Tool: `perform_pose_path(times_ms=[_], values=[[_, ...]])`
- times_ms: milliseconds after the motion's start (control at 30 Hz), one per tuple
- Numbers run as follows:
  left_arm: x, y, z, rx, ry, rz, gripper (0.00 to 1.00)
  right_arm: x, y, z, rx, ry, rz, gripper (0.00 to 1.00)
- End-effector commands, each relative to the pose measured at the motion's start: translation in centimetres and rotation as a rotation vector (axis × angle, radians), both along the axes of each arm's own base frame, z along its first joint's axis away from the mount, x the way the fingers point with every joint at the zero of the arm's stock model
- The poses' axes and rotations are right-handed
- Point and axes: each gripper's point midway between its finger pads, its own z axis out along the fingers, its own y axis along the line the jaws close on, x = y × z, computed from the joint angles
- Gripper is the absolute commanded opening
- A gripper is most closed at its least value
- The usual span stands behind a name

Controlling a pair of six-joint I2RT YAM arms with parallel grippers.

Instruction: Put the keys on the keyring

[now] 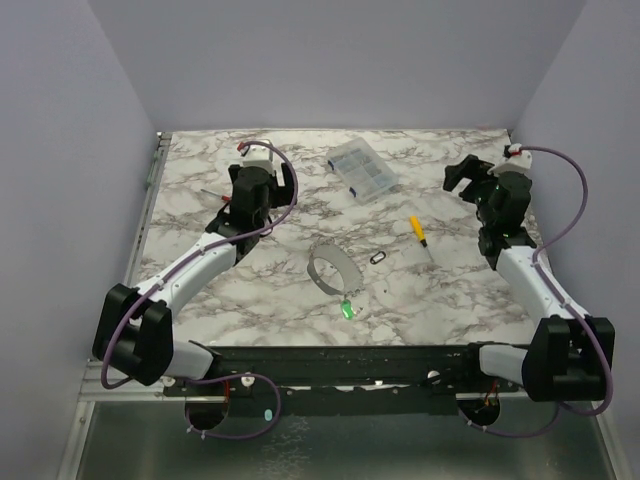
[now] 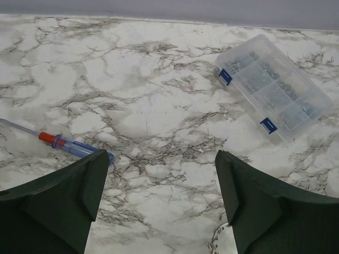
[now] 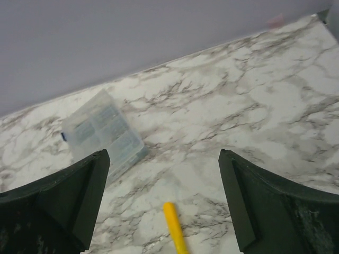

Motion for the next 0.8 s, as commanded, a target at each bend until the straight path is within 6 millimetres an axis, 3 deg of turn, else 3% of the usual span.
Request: perform_pose_path(times_ms=[0,167,400,600,767], values=[[0.5,-0.3,0.8,-0.029,-0.006,0.006,0.89,-0.7,4.9,-2.8,0.104,0.180,0.250,0.94],[0.5,-0.7,0.4,-0.011,0.004,-0.026,0.88,-1.5,10.4,-3.3,0.099,0.243,0.414,0.94],[0.4,-1.2,0.2,-0.005,0.014,-0.059,0.86,-3.7,15.8,-7.7,-0.010,0.409,0.643,0.94],[0.4,-1.3,0.0,0.007,0.023,-0.066,0.84,-3.9,17.1,-11.0,-0.118,0.545,0.642,0.90],[0.4,-1.2,0.1,0.010,0.019,-0.068,0.82,-5.2,17.7,-15.2,-0.162,0.689,0.634,0.78]])
